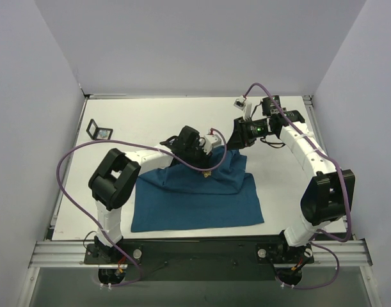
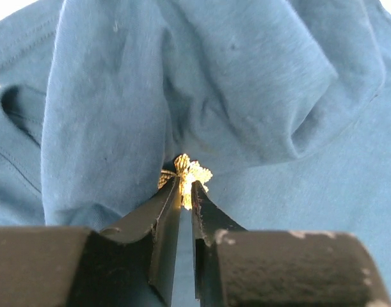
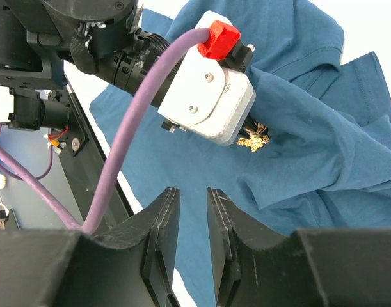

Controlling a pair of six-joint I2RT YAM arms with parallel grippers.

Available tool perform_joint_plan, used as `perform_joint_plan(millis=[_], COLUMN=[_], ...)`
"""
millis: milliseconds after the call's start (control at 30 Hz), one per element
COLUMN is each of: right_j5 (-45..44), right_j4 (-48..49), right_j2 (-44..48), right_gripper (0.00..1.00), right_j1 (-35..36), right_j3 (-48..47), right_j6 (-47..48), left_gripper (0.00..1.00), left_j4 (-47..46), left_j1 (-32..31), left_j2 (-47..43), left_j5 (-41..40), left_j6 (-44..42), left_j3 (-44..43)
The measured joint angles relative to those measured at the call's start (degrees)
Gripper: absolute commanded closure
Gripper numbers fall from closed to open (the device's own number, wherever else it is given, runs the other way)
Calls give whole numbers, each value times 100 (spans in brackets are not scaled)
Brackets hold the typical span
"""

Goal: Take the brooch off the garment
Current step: Pick up the brooch from the flattened clothing.

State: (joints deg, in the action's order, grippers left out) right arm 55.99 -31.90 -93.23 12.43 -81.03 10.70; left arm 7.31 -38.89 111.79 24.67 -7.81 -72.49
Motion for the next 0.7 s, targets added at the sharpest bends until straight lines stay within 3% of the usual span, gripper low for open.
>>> perform_joint_plan(millis=[500,700], right_j5=[0,-2], right_j4=[0,0], right_j2=[2,2], right_gripper=[74,74], right_j1=[0,0], right_j3=[0,2], right_j6=[0,2], left_gripper=[72,62], left_j4=[203,221], left_j1=[-203,-240], left_j2=[223,275], left_j5=[-361,-503], left_j6=[2,4], left_j3=[-105,-181])
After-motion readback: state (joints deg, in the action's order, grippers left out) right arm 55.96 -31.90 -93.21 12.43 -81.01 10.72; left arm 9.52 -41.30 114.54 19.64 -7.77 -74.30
